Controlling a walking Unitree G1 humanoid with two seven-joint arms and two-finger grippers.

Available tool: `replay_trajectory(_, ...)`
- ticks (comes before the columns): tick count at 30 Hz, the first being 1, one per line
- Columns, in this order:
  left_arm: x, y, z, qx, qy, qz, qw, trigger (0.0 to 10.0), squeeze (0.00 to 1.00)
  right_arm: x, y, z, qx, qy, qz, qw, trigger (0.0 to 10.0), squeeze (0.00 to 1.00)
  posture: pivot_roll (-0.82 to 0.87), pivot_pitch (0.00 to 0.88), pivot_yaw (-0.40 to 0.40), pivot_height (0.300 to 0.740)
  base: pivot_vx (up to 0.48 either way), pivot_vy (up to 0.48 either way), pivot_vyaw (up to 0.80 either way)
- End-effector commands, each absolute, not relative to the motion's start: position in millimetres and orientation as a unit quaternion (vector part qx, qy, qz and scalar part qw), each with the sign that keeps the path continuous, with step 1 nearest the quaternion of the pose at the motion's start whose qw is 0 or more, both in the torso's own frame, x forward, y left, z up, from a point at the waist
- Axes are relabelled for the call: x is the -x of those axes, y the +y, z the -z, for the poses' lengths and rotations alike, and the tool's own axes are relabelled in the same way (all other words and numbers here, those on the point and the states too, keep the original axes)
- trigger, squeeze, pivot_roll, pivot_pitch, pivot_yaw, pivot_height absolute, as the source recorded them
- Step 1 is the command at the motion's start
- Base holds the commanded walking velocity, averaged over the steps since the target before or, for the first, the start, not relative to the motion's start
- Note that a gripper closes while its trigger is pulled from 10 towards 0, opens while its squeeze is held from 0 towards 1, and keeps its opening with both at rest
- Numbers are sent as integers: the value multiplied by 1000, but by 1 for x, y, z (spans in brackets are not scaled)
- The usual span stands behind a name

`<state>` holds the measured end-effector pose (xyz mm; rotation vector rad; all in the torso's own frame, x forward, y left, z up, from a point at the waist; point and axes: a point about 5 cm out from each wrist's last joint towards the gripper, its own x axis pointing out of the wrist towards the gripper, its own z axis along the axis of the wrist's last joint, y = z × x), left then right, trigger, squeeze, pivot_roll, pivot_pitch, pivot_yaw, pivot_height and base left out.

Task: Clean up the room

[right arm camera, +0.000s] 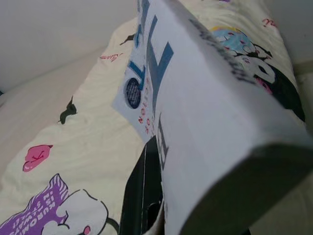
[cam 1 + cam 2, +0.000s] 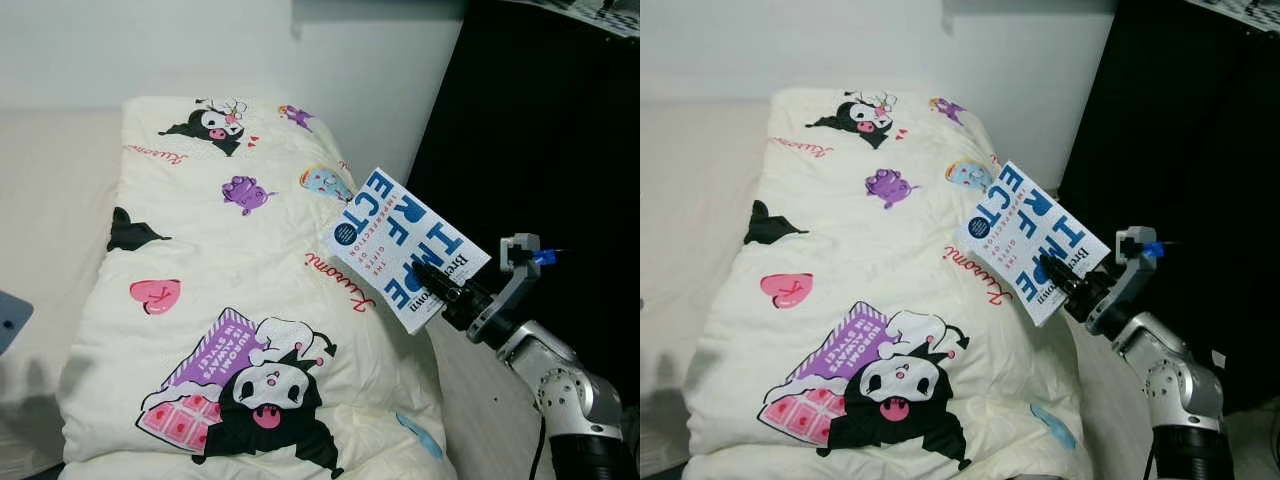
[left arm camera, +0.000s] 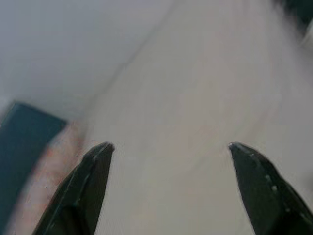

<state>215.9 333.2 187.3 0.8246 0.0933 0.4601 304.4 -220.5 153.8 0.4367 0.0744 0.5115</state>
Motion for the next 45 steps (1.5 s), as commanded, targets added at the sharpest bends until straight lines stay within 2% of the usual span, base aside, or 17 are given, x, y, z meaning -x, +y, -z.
replay_trajectory(1, -225, 316, -184, -269, 4, -190, 944, 10000, 1000, -304, -223, -160, -206, 11, -246, 947, 0, 0, 51, 28, -89, 477, 0, 0, 0)
replay_trajectory(2, -225, 316, -184, -269, 4, -190, 944, 10000, 1000, -304, -223, -160, -206, 11, -246, 947, 0, 0, 51, 28, -89, 477, 0, 0, 0)
replay_trajectory(3, -237, 294, -182, -148, -37, -148, 977, 10000, 345, -305, -220, -159, -208, 8, -245, 947, 0, 0, 45, 27, -91, 477, 0, 0, 0)
replay_trajectory(4, -247, 271, -179, -54, -63, -109, 991, 10000, 0, -304, -215, -159, -211, 3, -249, 945, 4000, 0, 39, 24, -92, 477, 0, 0, 0)
replay_trajectory(5, -255, 255, -176, -1, -73, -80, 994, 10000, 0, -304, -211, -160, -214, -2, -255, 943, 10000, 0, 32, 22, -94, 477, 0, 0, 0)
replay_trajectory(10, -265, 231, -165, 66, -67, -41, 995, 10000, 0, -303, -201, -162, -222, -11, -265, 938, 10000, 0, 21, 20, -93, 477, 0, 0, 0)
replay_trajectory(12, -274, 206, -144, 101, -35, 2, 994, 10000, 0, -303, -188, -159, -210, -9, -266, 941, 10000, 0, 4, 16, -93, 477, 0, 0, 0)
replay_trajectory(13, -274, 206, -144, 101, -35, 2, 994, 10000, 0, -303, -188, -159, -210, -9, -266, 941, 10000, 0, 4, 16, -93, 477, 0, 0, 0)
replay_trajectory(15, -281, 185, -132, 120, -13, 39, 992, 10000, 0, -301, -177, -156, -211, -3, -278, 937, 10000, 0, -9, 15, -92, 482, 0, 0, 0)
replay_trajectory(26, -298, 158, -129, 150, 6, 96, 984, 10000, 0, -302, -169, -155, -231, -10, -284, 931, 10000, 0, -11, 0, -87, 517, -44, 0, 0)
replay_trajectory(30, -299, 158, -129, 146, 2, 97, 985, 10000, 0, -303, -168, -156, -231, -12, -286, 930, 10000, 0, -11, 0, -86, 527, -480, 0, 0)
replay_trajectory(39, -301, 164, -119, 123, 2, 79, 989, 10000, 0, -305, -164, -152, -231, -9, -286, 930, 10000, 0, -3, 0, -92, 557, 0, 0, 0)
replay_trajectory(45, -297, 175, -92, 103, 43, 55, 992, 10000, 0, -306, -165, -148, -236, -5, -283, 930, 10000, 0, 1, 0, -93, 582, 0, 0, 0)
